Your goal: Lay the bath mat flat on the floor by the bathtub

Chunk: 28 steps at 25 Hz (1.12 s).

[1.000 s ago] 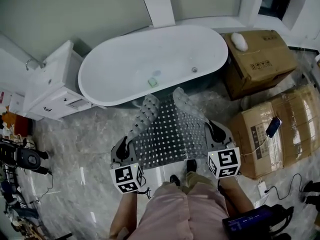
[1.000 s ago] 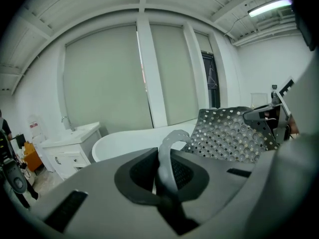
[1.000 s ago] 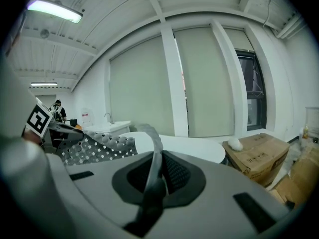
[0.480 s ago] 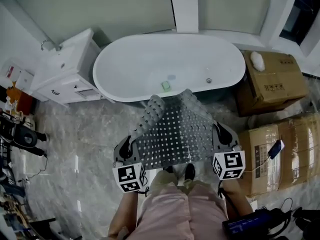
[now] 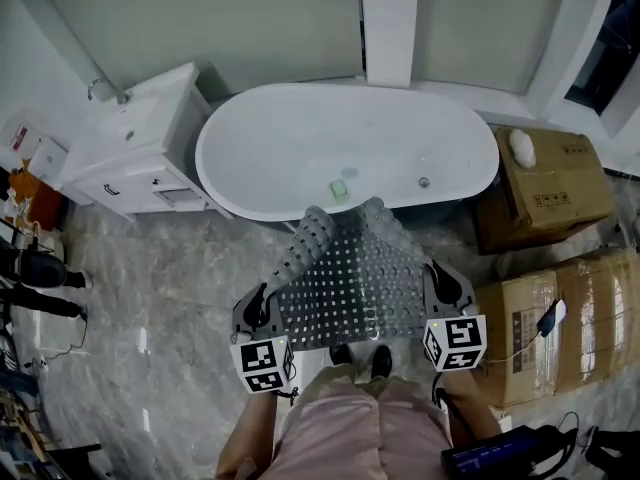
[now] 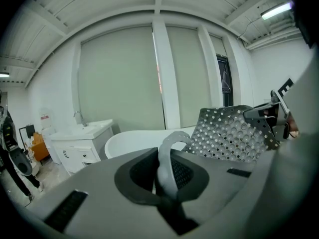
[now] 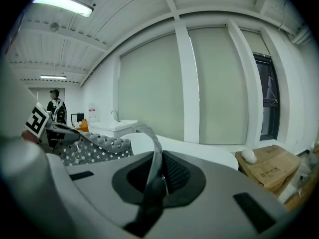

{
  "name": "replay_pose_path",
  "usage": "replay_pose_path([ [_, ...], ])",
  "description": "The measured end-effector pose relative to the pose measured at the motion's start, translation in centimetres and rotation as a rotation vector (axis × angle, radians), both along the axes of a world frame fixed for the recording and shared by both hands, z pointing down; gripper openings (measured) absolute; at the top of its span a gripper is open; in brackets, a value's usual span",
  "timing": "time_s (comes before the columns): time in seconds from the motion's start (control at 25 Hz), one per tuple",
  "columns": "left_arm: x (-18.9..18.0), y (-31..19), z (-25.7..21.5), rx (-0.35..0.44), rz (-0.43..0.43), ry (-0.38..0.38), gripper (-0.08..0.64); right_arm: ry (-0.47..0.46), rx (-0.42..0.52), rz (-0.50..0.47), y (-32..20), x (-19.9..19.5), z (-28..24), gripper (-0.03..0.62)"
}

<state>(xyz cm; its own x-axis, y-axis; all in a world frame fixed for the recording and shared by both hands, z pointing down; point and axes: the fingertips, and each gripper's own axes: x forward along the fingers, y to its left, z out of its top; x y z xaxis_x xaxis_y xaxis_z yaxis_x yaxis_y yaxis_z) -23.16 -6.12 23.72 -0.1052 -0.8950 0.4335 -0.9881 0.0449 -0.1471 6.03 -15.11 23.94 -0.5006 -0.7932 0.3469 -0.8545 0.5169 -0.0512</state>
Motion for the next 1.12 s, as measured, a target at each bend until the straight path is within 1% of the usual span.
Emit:
replay_pose_path([
  [0.36,-3.4,-2.5,0.1,0.021,0.042,0.02,0.035,0.034,0.027,0.035,-1.6,-3.0,-1.4,0.026],
  [0.52,-3.8,-2.9,0.7,-0.006,0.071,0.043,0.035,0.044,0.034,0.054,-1.4,-3.9,-1.5,0.026],
  [0.56,-4.0,-3.0,0.7,0.001,0.079,0.04,0.035,0.045,0.035,0.06,-1.4,-4.0,-1.5,0.026],
  [0.64,-4.3,-3.4,0.5,0.024,0.089,0.029,0.035,0.044,0.038,0.07,-1.4,-4.2,-1.5,0.026],
  [0.76,-4.6,-3.4,0.4,0.016,0.082,0.029,0.035,0.041,0.043,0.07,-1.3,-4.0,-1.6,0.026],
  [0.92,-4.3,-3.7,-0.5,0.048,0.075,0.016,0.035,0.031,0.049,0.07,-1.3,-3.6,-2.0,0.026],
  [1.12,-3.6,-4.2,-0.4,0.029,0.083,0.012,0.035,0.022,0.045,0.071,-1.7,-3.1,-2.0,0.026],
])
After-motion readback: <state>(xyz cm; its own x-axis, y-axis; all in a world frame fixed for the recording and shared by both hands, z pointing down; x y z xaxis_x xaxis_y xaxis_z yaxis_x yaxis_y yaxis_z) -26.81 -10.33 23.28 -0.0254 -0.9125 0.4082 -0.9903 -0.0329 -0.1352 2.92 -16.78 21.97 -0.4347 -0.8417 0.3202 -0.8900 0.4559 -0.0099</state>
